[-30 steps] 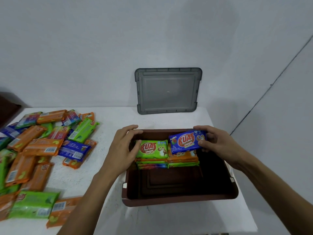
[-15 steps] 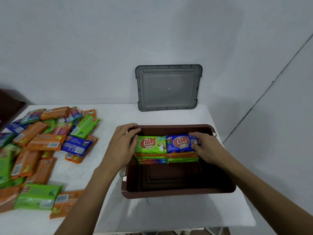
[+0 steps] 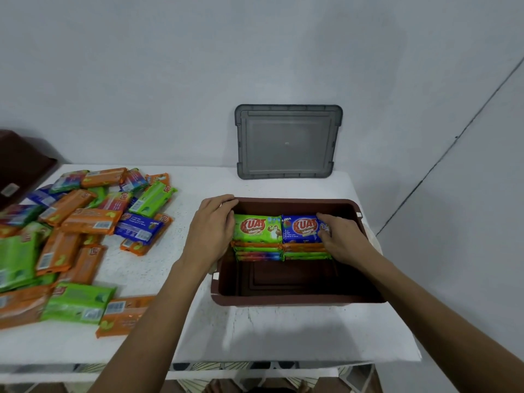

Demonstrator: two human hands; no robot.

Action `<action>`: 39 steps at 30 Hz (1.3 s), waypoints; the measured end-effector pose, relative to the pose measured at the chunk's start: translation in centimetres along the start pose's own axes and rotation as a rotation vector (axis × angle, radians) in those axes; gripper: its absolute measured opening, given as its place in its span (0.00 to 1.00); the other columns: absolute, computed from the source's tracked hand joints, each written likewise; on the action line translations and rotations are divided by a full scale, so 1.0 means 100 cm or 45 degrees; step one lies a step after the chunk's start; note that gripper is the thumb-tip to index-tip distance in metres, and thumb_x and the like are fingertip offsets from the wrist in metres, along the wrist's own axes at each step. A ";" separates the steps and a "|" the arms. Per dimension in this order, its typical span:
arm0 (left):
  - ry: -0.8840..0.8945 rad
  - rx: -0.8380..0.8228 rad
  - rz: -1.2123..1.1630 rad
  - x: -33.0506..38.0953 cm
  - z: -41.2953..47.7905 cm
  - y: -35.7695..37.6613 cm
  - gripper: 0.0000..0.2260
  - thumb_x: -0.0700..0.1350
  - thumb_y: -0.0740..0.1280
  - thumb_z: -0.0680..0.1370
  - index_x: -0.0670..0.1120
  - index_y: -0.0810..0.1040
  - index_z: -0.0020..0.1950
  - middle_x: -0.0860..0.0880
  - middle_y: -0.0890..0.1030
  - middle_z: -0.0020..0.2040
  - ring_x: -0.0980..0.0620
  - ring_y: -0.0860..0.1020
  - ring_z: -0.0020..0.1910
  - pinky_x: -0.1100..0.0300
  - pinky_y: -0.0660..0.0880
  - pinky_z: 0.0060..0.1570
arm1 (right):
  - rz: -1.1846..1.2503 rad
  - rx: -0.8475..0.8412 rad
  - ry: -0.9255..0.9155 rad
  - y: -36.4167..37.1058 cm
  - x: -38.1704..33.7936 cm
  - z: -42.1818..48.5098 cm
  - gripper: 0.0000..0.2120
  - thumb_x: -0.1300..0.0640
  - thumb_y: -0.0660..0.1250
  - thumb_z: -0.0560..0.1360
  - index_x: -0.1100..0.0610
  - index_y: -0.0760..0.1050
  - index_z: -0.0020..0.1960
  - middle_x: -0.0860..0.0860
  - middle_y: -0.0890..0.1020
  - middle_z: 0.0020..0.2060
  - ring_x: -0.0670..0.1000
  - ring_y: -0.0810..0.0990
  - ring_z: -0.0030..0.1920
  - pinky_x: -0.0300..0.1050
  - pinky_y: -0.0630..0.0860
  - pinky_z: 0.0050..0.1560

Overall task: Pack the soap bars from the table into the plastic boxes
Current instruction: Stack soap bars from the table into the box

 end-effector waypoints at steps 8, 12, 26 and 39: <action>-0.036 -0.181 -0.106 -0.006 -0.032 -0.018 0.19 0.47 0.55 0.83 0.49 0.67 0.74 0.53 0.67 0.74 0.54 0.66 0.71 0.61 0.60 0.68 | -0.120 0.137 -0.009 0.001 -0.015 -0.015 0.29 0.50 0.64 0.79 0.53 0.59 0.77 0.56 0.69 0.70 0.57 0.69 0.68 0.51 0.72 0.64; -0.046 -0.233 -0.098 -0.022 -0.058 -0.036 0.19 0.48 0.56 0.83 0.53 0.65 0.75 0.55 0.66 0.74 0.55 0.65 0.72 0.65 0.57 0.67 | -0.104 0.132 -0.178 0.005 -0.054 -0.028 0.27 0.49 0.63 0.79 0.52 0.62 0.75 0.54 0.67 0.71 0.56 0.65 0.70 0.51 0.68 0.68; -0.273 -0.496 0.248 -0.183 -0.154 -0.125 0.24 0.40 0.68 0.74 0.50 0.72 0.70 0.47 0.71 0.71 0.43 0.67 0.70 0.42 0.67 0.66 | -0.087 -0.067 -0.794 0.123 -0.231 -0.073 0.27 0.46 0.59 0.80 0.50 0.58 0.77 0.51 0.62 0.74 0.52 0.58 0.73 0.48 0.63 0.70; -0.115 -0.786 0.406 -0.213 -0.160 -0.124 0.34 0.54 0.68 0.75 0.53 0.57 0.77 0.53 0.62 0.75 0.50 0.54 0.75 0.50 0.50 0.72 | -0.520 -0.410 -0.885 0.236 -0.258 -0.043 0.38 0.34 0.68 0.69 0.55 0.66 0.70 0.54 0.69 0.62 0.55 0.66 0.59 0.51 0.70 0.59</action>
Point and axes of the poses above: each hand's wrist, its own z-axis towards the middle knuckle, its own y-axis out of the palm, x = y × z, the point moved 2 cm from there along z, towards the middle knuckle
